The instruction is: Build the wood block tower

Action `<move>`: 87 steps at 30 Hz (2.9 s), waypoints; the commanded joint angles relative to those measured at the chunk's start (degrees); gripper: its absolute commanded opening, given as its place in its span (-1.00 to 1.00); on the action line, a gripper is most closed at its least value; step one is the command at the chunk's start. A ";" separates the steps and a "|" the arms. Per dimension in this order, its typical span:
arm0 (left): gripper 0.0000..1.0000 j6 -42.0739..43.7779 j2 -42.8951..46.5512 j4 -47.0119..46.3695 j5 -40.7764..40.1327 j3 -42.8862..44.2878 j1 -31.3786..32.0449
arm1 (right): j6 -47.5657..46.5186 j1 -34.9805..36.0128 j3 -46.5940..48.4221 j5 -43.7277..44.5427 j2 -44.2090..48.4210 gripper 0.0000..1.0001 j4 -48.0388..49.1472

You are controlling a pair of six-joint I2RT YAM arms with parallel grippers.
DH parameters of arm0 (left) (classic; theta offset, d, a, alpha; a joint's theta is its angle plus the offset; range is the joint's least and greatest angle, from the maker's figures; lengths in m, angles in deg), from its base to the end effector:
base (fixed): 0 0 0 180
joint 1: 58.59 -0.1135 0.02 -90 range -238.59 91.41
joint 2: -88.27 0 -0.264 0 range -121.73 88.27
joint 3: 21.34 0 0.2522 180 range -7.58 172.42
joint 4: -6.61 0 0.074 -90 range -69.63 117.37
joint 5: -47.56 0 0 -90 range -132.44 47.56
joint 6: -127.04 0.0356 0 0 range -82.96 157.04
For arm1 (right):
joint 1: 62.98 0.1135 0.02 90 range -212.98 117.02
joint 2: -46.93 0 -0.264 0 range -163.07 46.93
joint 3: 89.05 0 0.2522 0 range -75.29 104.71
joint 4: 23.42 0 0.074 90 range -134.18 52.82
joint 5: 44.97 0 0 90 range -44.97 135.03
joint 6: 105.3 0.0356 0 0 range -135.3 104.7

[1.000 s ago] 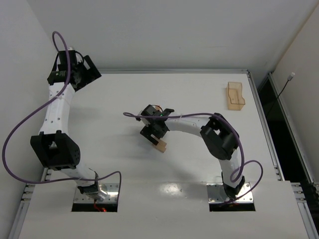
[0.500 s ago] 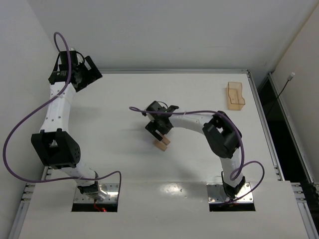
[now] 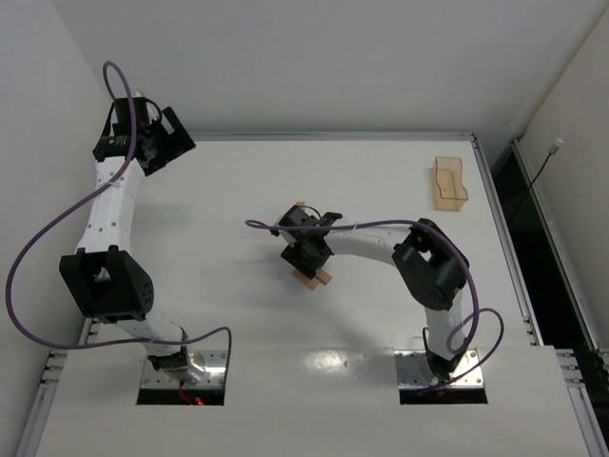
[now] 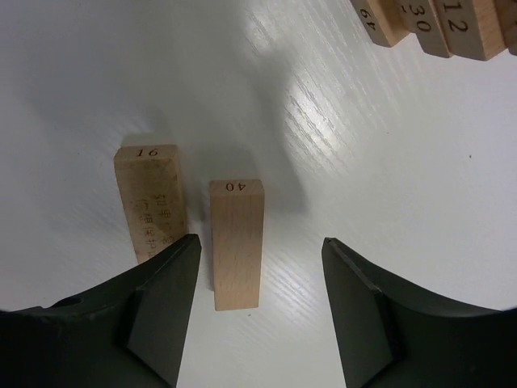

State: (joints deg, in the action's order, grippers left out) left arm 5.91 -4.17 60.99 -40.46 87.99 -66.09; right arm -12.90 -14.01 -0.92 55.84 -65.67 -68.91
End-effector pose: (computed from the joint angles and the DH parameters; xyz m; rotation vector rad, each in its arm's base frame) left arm 0.3566 0.0457 0.3838 -0.7221 2.1179 -0.2638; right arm 0.2600 0.2886 0.1504 -1.0433 2.5404 -0.0239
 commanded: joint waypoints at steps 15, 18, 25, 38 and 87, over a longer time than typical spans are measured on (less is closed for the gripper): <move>0.74 -0.77 0.86 -1.51 0.57 -0.12 -1.37 | -0.55 1.04 -3.18 -2.63 4.40 -0.07 1.67; 0.74 -0.77 0.86 -1.51 0.57 -0.12 -1.37 | -0.55 1.04 -3.18 -3.16 3.88 -0.10 1.67; 0.74 -0.77 0.86 -1.51 0.57 -0.12 -1.37 | -0.55 0.51 -2.65 -5.10 2.04 -0.12 1.14; 0.74 -0.77 0.86 -1.51 0.57 -0.12 -1.37 | -0.55 0.51 -1.59 -6.24 0.45 -0.46 1.14; 0.74 -0.86 7.72 -7.22 -13.05 -13.13 1.71 | 37.60 -8.53 44.11 0.62 -7.90 -1.00 -15.82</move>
State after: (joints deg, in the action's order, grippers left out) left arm 4.79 3.57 55.96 -52.83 74.42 -64.87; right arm 22.88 -21.40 40.08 59.25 -74.17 -85.59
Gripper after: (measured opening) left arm 0.868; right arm 0.239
